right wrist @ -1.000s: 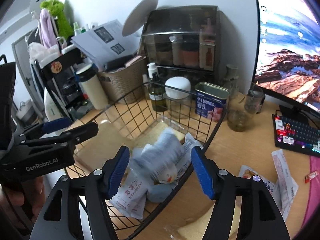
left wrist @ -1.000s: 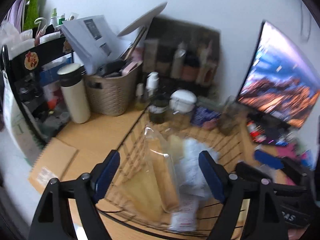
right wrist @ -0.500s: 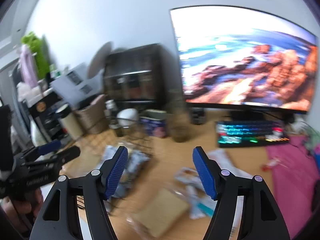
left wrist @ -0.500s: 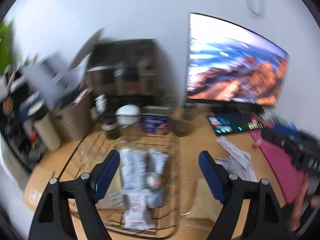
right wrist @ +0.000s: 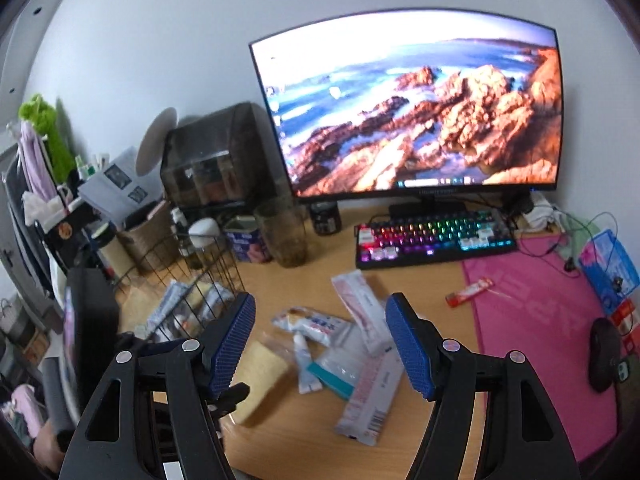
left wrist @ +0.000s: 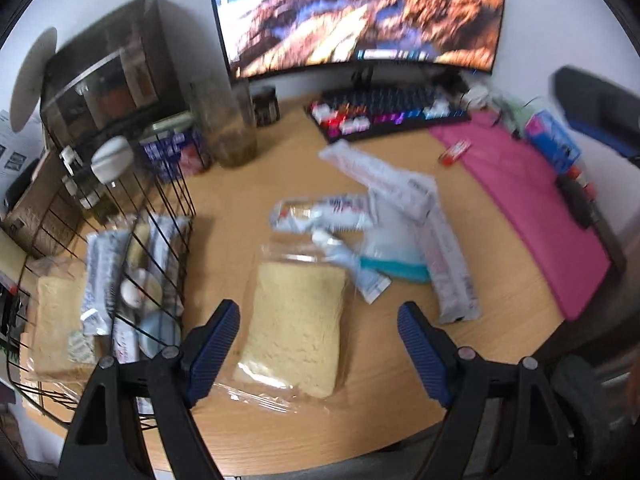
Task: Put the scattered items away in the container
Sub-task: 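Bring both grippers back to the desk toward the remaining packets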
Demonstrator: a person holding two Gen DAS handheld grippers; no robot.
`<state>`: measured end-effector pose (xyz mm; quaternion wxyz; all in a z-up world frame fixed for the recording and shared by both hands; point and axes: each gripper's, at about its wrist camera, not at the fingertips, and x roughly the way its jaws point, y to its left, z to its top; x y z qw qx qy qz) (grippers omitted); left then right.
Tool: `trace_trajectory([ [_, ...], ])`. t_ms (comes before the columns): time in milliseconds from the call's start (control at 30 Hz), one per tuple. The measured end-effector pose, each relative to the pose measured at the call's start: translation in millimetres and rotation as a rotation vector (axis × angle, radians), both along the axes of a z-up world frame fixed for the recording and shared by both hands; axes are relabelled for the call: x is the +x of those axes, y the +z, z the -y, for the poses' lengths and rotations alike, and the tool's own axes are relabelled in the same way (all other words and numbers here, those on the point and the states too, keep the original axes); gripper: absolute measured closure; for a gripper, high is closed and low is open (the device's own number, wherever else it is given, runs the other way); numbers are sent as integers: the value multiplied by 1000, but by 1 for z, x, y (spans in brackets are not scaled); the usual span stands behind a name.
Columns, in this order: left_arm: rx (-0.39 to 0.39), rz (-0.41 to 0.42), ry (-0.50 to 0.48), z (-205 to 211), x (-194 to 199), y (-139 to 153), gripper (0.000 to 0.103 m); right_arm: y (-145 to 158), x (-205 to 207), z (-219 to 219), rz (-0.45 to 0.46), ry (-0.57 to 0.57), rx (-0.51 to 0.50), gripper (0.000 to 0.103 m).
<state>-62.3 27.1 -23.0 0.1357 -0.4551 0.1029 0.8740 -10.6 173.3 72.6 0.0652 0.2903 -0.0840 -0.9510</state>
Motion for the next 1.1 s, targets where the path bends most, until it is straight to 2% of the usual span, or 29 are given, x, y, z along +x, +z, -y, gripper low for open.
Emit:
trace_trajectory([
  [167, -18, 86, 51, 7, -18, -28, 20, -15, -4, -11, 31, 12, -17, 34],
  [333, -18, 126, 75, 12, -26, -43, 20, -32, -14, -12, 82, 24, 7, 34],
  [500, -14, 155, 91, 17, -34, -55, 20, -70, -35, -10, 208, 35, 40, 34],
  [733, 7, 162, 99, 25, -44, -60, 18, -128, -67, -24, 388, -15, 52, 34],
  [833, 19, 183, 97, 27, -50, -65, 16, -138, -76, -27, 390, -10, 41, 34],
  [933, 17, 192, 87, 26, -53, -71, 14, -135, -90, -26, 330, 13, 74, 34],
  [1000, 30, 195, 82, 27, -54, -72, 14, -131, -110, -25, 296, 58, 112, 34],
  [1100, 50, 209, 82, 29, -58, -75, 14, -135, -140, -22, 303, 125, 157, 34],
])
